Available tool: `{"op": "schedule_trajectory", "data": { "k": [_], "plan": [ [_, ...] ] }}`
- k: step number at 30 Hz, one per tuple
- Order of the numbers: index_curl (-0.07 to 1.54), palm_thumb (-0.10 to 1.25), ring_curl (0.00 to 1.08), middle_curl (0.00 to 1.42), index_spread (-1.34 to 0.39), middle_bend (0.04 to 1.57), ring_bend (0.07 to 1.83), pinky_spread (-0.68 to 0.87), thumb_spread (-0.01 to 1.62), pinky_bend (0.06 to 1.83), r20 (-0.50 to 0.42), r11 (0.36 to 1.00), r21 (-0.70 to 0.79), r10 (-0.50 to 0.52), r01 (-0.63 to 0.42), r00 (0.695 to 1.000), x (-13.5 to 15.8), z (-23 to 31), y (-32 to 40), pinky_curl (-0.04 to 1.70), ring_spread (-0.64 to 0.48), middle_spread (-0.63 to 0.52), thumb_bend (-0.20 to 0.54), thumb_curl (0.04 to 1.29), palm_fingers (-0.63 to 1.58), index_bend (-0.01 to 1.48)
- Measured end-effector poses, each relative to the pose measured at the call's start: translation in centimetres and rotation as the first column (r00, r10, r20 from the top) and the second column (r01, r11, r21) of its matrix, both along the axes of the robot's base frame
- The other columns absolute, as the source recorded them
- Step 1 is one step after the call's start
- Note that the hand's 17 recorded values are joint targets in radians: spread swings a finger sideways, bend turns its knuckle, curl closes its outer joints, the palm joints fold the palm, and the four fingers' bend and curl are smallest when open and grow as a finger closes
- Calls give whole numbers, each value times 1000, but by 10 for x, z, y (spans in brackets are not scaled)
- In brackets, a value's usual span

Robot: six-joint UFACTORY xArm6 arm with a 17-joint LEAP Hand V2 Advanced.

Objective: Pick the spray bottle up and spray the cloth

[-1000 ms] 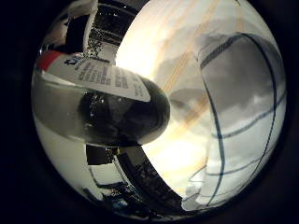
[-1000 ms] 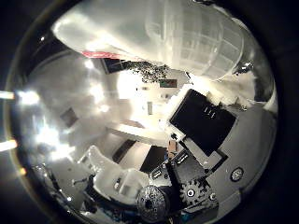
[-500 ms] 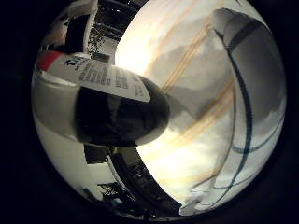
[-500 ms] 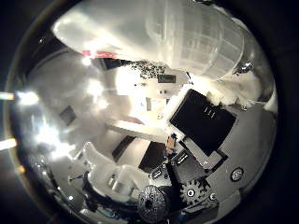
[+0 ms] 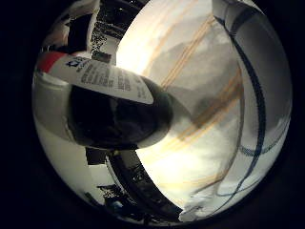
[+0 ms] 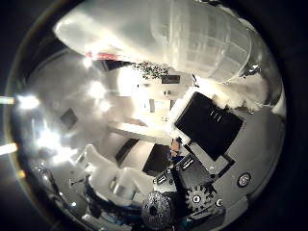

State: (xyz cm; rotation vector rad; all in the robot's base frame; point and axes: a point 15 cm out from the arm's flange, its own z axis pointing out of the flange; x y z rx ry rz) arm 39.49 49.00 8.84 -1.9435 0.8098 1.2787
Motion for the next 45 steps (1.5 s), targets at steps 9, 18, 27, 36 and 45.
{"op": "schedule_trajectory", "data": {
  "k": [9, 18, 27, 36, 45],
  "plan": [
    [679, 876, 534, 536, -216, 1135, 1318, -315, 673, 992, 5, 1000, -14, 22, -22, 1000, -3, -3, -6, 1022, -143, -49, -32, 741, 898, 664],
    [597, 842, 510, 484, -392, 803, 1219, -277, 908, 804, 18, 997, -53, 59, -58, 998, -7, -10, -14, 926, -134, -58, -27, 653, 267, 351],
    [457, 770, 353, 361, -409, 476, 789, 203, 1008, 567, 31, 996, -61, 71, -69, 997, -6, -8, -18, 742, -20, 4, -27, 549, 52, 294],
    [392, 749, 259, 325, -368, 303, 486, 354, 1011, 390, 55, 996, -68, 69, -65, 996, 5, 2, -30, 528, 79, 49, -27, 485, 63, 189],
    [315, 570, 225, 318, -346, 209, 326, 362, 958, 354, 62, 990, -96, 109, -103, 992, 7, 13, -47, 411, 149, 79, -50, 366, 26, 154]
  ]
}}
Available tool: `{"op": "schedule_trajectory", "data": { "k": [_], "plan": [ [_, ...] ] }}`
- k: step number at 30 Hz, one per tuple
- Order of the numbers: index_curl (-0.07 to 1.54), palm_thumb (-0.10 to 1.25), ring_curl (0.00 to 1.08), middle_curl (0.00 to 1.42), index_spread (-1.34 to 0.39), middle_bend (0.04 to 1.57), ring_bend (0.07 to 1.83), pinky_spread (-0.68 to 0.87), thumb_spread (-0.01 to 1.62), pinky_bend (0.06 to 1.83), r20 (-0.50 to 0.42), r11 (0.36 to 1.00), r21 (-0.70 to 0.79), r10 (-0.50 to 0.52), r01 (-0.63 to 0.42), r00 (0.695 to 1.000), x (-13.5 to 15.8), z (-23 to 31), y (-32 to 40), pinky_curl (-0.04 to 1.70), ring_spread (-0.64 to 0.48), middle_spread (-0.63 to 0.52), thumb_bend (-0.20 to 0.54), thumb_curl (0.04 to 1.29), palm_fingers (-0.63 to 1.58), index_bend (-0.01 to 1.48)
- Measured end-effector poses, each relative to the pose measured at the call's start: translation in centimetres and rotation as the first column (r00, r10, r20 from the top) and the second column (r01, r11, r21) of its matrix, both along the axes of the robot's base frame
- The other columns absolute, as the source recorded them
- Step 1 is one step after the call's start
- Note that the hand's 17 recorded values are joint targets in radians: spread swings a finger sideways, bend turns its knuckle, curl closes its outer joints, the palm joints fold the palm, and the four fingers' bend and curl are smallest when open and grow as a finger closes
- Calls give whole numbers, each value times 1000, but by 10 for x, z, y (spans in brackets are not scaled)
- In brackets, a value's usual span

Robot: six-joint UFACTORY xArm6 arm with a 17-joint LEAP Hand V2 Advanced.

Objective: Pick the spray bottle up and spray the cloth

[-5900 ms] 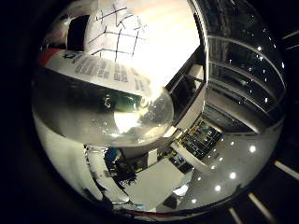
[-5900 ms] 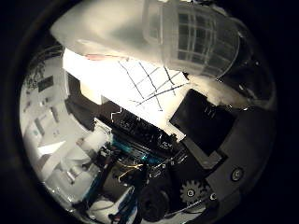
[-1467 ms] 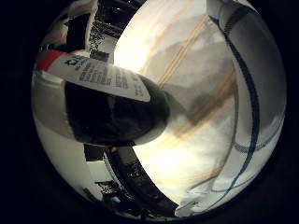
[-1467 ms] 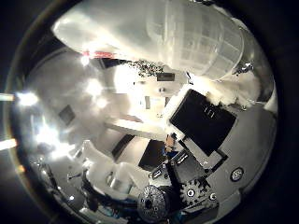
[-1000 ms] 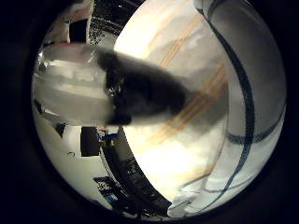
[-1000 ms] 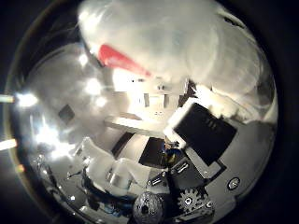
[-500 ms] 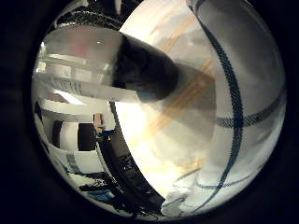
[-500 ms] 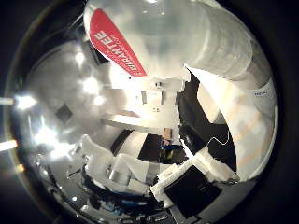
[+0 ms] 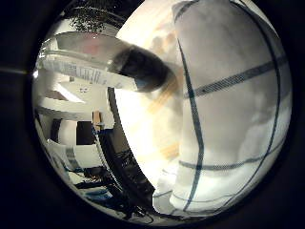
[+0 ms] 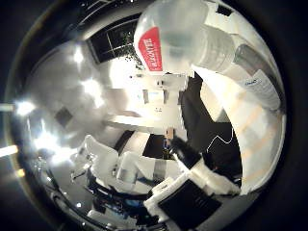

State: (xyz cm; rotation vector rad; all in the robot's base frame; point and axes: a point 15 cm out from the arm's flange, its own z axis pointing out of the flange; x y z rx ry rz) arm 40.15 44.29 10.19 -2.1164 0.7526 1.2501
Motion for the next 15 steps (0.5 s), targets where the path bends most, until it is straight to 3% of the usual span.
{"op": "schedule_trajectory", "data": {
  "k": [5, 15],
  "plan": [
    [285, 464, 234, 316, -350, 187, 311, 368, 916, 354, 18, 999, -10, 33, -32, 999, -1, 15, -11, 380, 167, 86, -38, 323, 1, 154],
    [266, 444, 250, 307, -340, 188, 305, 362, 911, 356, 12, 1000, 8, 24, -24, 1000, -5, 51, -36, 348, 172, 88, -31, 309, -10, 155]
  ]
}}
